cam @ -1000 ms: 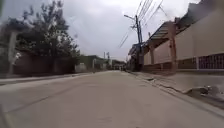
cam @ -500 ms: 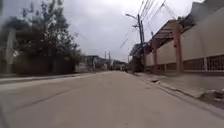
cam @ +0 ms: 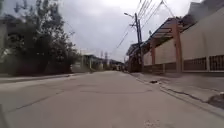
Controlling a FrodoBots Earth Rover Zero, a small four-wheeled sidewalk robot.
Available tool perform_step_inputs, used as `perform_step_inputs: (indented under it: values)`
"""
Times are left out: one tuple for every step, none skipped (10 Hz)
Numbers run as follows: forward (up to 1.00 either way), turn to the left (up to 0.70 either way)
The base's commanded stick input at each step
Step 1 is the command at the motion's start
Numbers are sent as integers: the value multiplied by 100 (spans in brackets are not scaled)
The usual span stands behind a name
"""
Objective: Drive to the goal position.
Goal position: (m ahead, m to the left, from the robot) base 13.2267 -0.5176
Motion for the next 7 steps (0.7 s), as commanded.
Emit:
perform_step_inputs:
  values:
    - [70, 0]
    - [70, 0]
    - [70, 0]
    - [70, 0]
    - [70, 0]
    - [70, 0]
    - [70, 0]
